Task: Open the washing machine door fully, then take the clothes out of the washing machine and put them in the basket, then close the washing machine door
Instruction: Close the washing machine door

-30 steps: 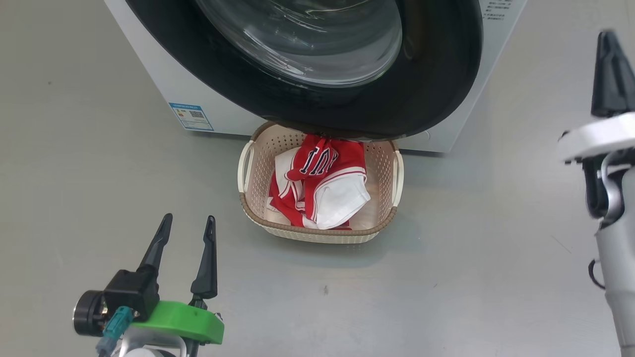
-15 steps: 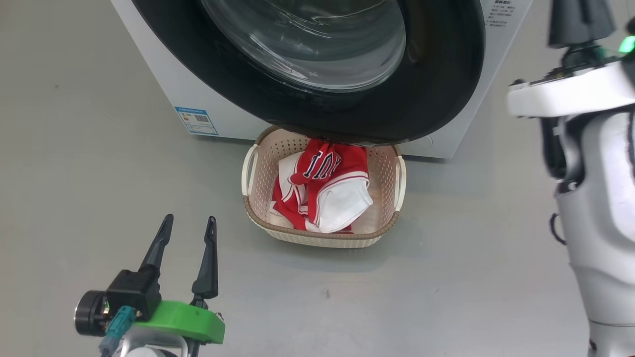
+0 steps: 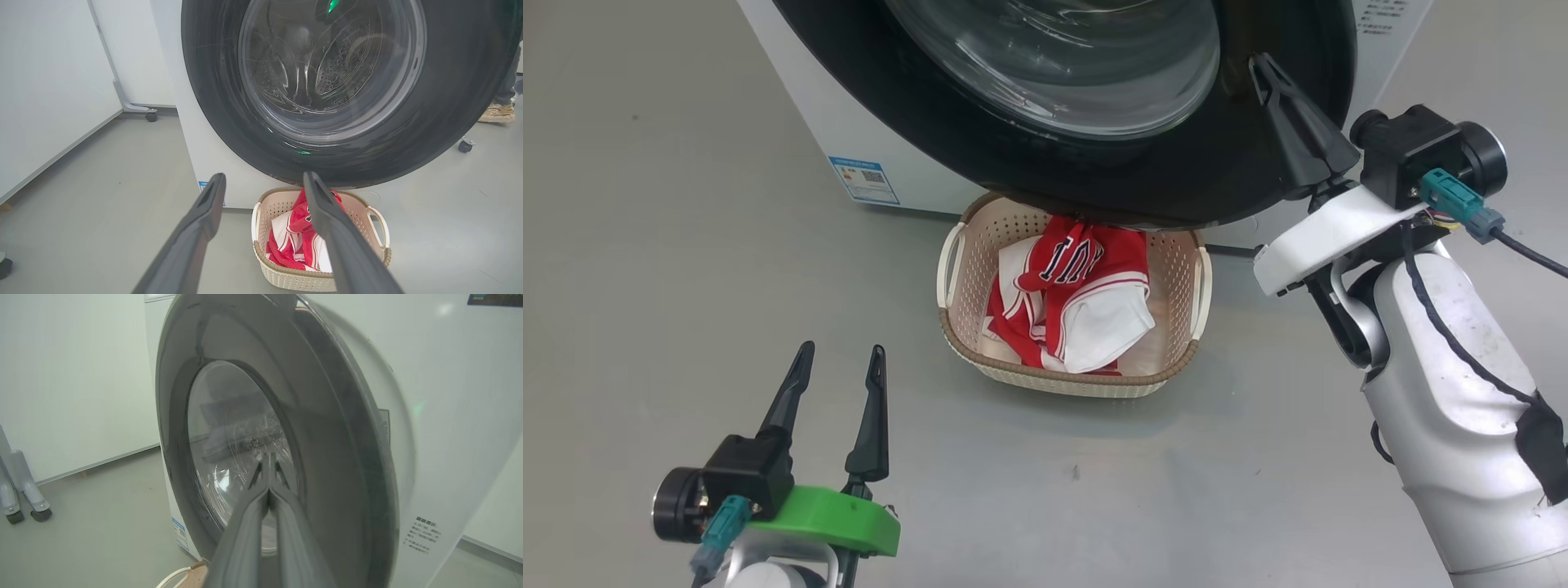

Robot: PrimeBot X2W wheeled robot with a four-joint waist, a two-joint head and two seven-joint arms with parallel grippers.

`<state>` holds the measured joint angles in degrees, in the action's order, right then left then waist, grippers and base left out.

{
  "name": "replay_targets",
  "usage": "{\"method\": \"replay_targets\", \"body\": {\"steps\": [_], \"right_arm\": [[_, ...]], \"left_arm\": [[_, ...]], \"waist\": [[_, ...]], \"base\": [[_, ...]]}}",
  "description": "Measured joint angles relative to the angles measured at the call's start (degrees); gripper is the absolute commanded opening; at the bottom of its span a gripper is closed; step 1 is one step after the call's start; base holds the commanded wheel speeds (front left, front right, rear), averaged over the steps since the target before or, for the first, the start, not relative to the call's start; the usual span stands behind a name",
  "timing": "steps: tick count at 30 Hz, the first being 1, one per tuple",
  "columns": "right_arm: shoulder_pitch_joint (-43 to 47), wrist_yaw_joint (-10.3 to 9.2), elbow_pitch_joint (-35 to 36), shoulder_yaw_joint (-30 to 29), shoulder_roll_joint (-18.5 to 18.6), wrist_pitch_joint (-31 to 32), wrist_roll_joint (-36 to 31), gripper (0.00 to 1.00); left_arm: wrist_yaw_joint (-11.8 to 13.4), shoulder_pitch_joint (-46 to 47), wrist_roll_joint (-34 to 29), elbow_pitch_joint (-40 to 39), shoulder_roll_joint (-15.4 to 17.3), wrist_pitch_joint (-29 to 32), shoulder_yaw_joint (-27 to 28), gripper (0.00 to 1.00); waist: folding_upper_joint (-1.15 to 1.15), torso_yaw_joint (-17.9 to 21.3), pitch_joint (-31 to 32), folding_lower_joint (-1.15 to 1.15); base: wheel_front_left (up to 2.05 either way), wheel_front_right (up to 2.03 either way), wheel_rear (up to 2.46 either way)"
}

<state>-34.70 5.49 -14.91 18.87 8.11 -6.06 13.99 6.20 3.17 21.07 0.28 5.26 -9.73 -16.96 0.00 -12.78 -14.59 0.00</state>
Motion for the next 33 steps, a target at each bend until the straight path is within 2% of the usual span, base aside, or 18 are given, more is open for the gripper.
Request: {"method": "replay_targets", "body": {"steps": [8,25,33], "right_arm": [[-1.48,0.0,-4.95,-1.68,0.54,1.74,0.26,0.0],[-8.99,-0.02,-10.78,-4.6,1.56,1.8,1.08,0.0],[-13.63,-0.22,-13.34,-7.22,3.77,1.81,1.13,0.0]], "left_arm": [[0.0,1.28,0.0,-0.22,-0.43,-0.52,-0.45,1.0],[0.0,2.82,0.0,0.34,-1.19,-1.53,-1.71,1.0],[-0.05,4.66,0.0,0.55,-1.58,-1.78,-2.98,1.0]], "waist": [[0.0,-0.86,-2.04,0.0],[0.0,-2.65,-5.13,0.0],[0.0,-3.95,-6.84,0.0]], "base": [[0.0,0.0,0.0],[0.0,0.0,0.0],[0.0,0.0,0.0]]}}
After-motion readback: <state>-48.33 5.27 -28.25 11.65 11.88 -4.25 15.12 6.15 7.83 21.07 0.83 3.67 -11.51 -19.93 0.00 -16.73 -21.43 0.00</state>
